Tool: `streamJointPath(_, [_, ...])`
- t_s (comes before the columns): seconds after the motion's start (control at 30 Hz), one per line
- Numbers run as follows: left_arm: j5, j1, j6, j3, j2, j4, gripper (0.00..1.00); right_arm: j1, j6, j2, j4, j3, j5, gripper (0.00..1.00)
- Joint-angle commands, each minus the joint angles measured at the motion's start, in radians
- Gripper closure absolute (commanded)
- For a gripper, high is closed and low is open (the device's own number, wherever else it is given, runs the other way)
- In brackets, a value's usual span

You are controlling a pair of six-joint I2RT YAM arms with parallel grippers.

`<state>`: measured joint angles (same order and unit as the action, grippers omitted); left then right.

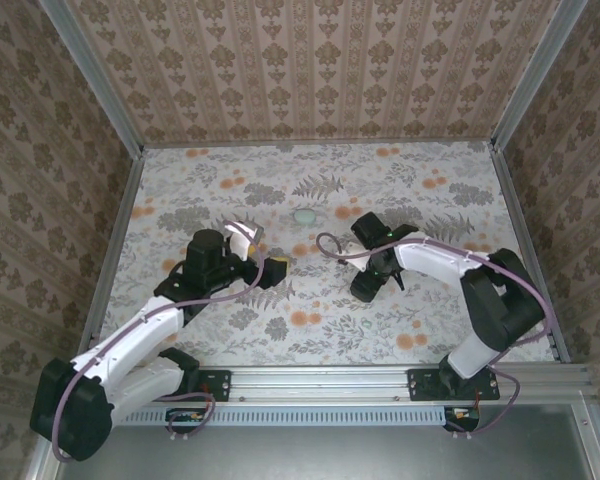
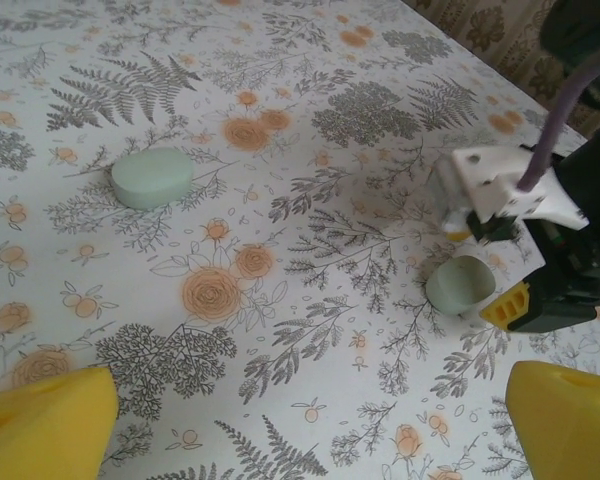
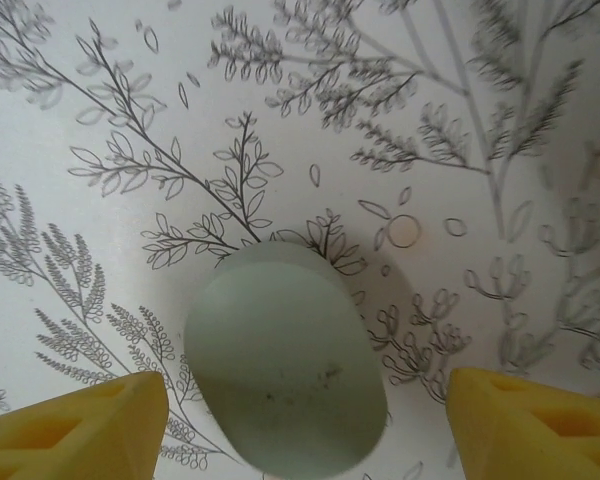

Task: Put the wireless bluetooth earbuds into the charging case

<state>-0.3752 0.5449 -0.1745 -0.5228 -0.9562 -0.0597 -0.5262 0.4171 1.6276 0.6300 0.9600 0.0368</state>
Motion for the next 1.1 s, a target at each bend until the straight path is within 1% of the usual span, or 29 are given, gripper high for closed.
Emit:
streamJointPath(0.0, [0.022, 0.009, 0.060, 0.015, 0.029, -0.019, 0.00, 0.001, 0.024, 0.029, 0.039, 0.037, 0.029, 0.25])
streamJointPath(0.17, [0.027, 0.009, 0.091, 0.017, 0.034, -0.013, 0.00, 0.001, 0.043, 0.058, 0.042, 0.028, 0.021, 0.26])
streamJointPath(0.3, [0.019, 0.009, 0.109, 0.017, 0.032, -0.019, 0.00, 0.001, 0.055, 0.084, 0.063, 0.036, 0.002, 0.30])
streamJointPath(0.43, [-0.008, 0.008, 0.137, 0.015, 0.041, -0.020, 0.00, 0.002, 0.067, 0.087, 0.069, 0.040, 0.001, 0.37])
streamJointPath(0.57, [-0.051, 0.007, 0.185, 0.023, 0.082, -0.026, 0.00, 0.001, 0.080, 0.068, 0.074, 0.044, 0.007, 0.47])
streamJointPath(0.67, [-0.100, 0.006, 0.229, 0.032, 0.122, -0.025, 0.00, 0.000, 0.090, 0.036, 0.080, 0.047, 0.025, 0.57])
streamJointPath(0.77, [-0.159, 0.005, 0.242, 0.041, 0.146, -0.049, 0.00, -0.008, 0.098, -0.014, 0.085, 0.048, 0.054, 0.62])
streamJointPath(0.83, [-0.214, 0.006, 0.242, 0.049, 0.154, -0.085, 0.00, -0.016, 0.099, -0.059, 0.096, 0.053, 0.090, 0.63])
streamJointPath(0.93, [-0.326, 0.007, 0.244, 0.058, 0.163, -0.147, 0.02, -0.039, 0.108, -0.144, 0.133, 0.080, 0.160, 0.64])
streamJointPath(1.0, [-0.369, 0.010, 0.247, 0.051, 0.163, -0.169, 0.03, -0.066, 0.119, -0.201, 0.174, 0.108, 0.193, 0.64])
streamJointPath(1.07, [-0.400, 0.017, 0.265, 0.030, 0.156, -0.155, 0.05, -0.097, 0.128, -0.229, 0.217, 0.144, 0.210, 0.64])
